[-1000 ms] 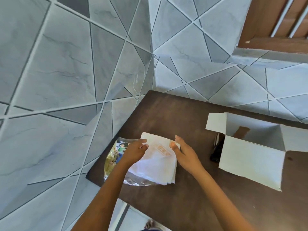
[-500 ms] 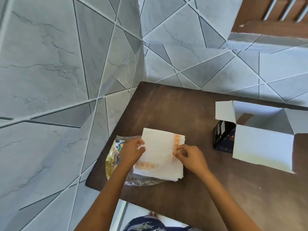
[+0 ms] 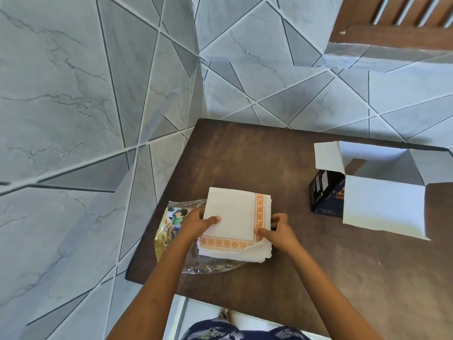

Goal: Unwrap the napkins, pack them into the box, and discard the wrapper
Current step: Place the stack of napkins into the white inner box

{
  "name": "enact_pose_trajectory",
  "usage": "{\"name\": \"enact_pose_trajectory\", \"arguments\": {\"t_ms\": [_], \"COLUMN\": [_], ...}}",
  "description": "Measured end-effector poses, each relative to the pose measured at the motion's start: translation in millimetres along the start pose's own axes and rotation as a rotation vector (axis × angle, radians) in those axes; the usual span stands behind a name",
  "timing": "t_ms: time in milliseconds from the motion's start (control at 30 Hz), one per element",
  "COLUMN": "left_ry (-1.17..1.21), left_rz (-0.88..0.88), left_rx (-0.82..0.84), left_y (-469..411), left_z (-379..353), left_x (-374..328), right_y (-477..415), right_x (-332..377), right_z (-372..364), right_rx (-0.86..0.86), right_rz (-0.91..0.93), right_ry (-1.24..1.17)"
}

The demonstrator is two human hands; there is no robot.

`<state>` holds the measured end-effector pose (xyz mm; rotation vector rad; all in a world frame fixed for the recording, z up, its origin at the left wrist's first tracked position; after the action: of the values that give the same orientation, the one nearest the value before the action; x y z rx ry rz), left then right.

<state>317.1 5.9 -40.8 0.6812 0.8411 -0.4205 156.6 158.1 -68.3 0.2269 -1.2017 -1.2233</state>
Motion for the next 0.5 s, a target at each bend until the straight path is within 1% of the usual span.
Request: {"name": "enact_pose_trajectory", "arguments": {"t_ms": [100,267,400,500], "left_ry": [0.094,0.285,0.369,0.445], "left_rz": [0.055,0.158,0.151,0.125], "left_rx": [0.016,0.084,0.118,0.135], "left_y": [-2,-3,-2,-3], "left_z": [2,2,0,2], "left_x": [1,2,-6,-13], "right_y": [2,3,7,11], "right_x": [1,2,2,4], "right_z": [-2,0,4,6], "right_rx": [0.054,0.128,0.184,0.195], "right_rz": [-0.068,-0.102,-0.096,-0.053], "right_ry": [-0.118,-0.258,-0.3,-0.339]}}
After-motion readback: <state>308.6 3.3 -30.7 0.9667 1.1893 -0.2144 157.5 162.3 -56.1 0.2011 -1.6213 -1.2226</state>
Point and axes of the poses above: each hand's wrist, its own y-axis away from the middle knuckle, its own z-axis out of the back of the hand, x = y × z, the point moved 2 cm from there along -y, towards the middle knuckle, and after that the axes turned 15 degrees about -z, right-handed, at the moved point
